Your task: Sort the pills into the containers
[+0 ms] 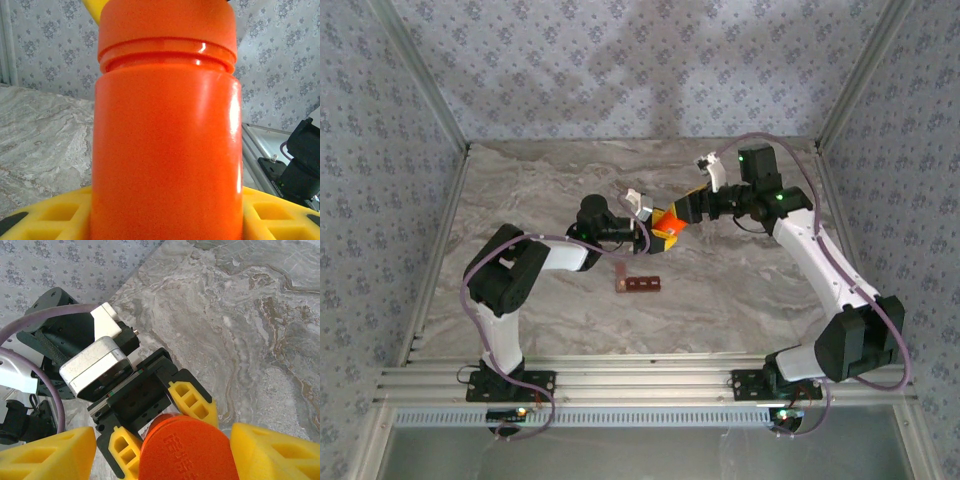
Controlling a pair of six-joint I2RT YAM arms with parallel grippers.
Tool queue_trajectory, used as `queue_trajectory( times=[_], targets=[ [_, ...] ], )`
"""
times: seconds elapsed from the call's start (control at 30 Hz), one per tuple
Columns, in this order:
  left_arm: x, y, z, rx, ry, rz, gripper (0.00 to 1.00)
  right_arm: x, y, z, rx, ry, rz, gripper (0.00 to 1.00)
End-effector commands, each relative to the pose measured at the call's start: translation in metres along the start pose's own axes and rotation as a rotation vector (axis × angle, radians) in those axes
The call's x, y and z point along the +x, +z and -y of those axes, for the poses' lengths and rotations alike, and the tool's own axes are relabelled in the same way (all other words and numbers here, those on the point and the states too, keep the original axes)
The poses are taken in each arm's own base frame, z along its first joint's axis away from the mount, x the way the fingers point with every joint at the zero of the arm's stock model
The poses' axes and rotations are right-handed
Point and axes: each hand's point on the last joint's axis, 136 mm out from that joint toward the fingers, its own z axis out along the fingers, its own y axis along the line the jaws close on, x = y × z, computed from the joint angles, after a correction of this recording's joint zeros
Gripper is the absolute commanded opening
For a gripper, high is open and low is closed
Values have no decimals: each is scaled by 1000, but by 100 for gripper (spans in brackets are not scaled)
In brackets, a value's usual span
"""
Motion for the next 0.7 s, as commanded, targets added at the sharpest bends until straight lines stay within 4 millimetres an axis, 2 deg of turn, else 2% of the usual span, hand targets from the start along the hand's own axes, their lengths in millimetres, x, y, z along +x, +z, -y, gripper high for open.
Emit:
queue_trajectory(
  times=[0.0,0.3,0.67],
  targets=[
    [-36,0,18,48,106,59,0,12,2,6,14,12,-30,72],
    [-37,-1,20,49,109,61,0,25,8,14,27,38,-63,68],
    [-37,-1,19,49,108,60,0,22,5,14,30,36,-44,47]
  ],
)
